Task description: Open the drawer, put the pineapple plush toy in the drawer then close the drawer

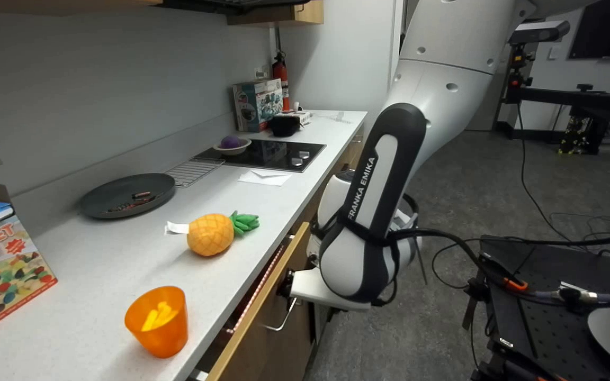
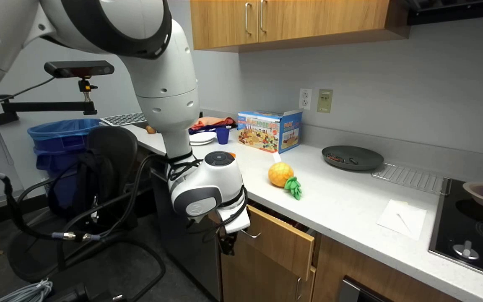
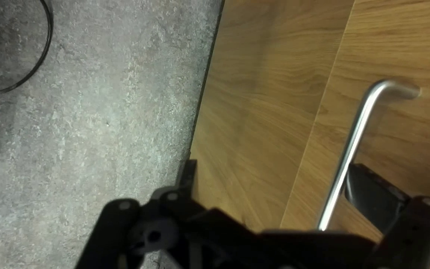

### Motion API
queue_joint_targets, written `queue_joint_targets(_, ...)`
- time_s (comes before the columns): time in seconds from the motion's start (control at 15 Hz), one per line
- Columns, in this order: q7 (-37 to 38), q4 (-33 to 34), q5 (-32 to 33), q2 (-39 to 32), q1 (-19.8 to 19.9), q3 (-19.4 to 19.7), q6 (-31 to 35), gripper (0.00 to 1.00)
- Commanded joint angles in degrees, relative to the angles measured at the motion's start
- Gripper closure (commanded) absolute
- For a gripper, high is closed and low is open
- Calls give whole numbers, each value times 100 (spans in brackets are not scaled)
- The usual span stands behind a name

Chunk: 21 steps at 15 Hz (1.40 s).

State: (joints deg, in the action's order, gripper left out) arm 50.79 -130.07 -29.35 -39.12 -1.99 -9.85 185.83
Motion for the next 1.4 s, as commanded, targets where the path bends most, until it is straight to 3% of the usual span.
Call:
queue_joint_targets(0.0, 38, -799, -147, -121, 679, -750, 453, 0)
queue_joint_targets(0.33, 250, -1744, -28, 48, 1353, -1319, 1227, 0)
queue_joint_targets(0.73, 492, -2679, 650, 1003, 1415, -1059, 721, 0)
queue_joint_targets(1.0, 64, -3136, 752, 2115, 1218, -488, -217, 0)
queue_joint_targets(1.07, -166, -2782, 783, 2076, 863, 28, -513, 0)
queue_joint_targets(1.2, -704, -2779, 1015, 2560, 572, 668, -852, 0)
queue_joint_targets(1.33, -1306, -2960, 1317, 3271, 431, 1083, -1230, 0)
